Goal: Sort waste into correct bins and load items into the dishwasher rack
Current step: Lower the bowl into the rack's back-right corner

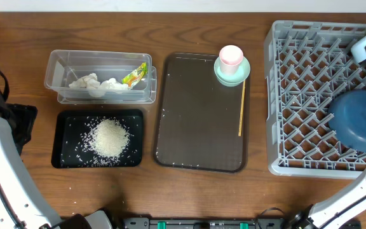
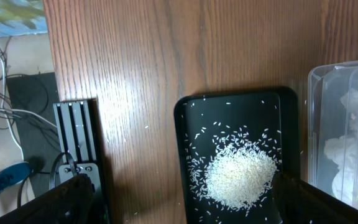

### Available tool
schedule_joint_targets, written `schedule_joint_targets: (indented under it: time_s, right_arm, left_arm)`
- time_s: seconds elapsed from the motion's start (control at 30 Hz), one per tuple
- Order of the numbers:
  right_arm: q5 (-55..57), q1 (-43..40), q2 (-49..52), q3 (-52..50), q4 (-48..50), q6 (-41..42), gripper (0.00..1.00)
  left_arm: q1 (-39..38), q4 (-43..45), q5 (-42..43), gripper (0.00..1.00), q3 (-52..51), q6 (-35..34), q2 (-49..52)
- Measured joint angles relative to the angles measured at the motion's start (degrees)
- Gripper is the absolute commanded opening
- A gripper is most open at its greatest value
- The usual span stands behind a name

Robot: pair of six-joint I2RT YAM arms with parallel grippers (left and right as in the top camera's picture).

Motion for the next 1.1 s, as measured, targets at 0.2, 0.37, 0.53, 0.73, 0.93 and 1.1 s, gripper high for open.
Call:
schedule_joint_targets:
  time_s: [0.2,0.37,0.53,0.73,0.93,1.1]
  right_arm:
    - [1.7,0.0,1.2,0.0,0.0,2.1,0.04]
    - [2.0,-0.6,1.3,0.0,-2.1,2.1,0.11]
    - [2.3,-2.0,1.3,0.0,-3.5,2.1,0.2]
    - [2.4,-4.2,1.3,0.1,-3.5,2.7,0.29]
    - [1.4,-7.1,1.5,3.2,-3.6,5.9,0.59]
    - [0.5,-8.9,1.3,6.5,-3.3,8.2,0.62]
  left_arm:
    - [0.0,0.0,0.0,0.94,0.0,0.0,0.0]
    - [0.0,0.0,0.0,0.94,0.0,0.0,0.0]
    - [0.0,0.0,0.0,0.94,0.0,0.0,0.0]
    - [0.0,0.0,0.0,0.94,0.0,0.0,0.0]
    - [0.0,0.0,0.0,0.94,0.0,0.0,0.0]
    - [0.0,0.0,0.0,0.94,0.0,0.0,0.0]
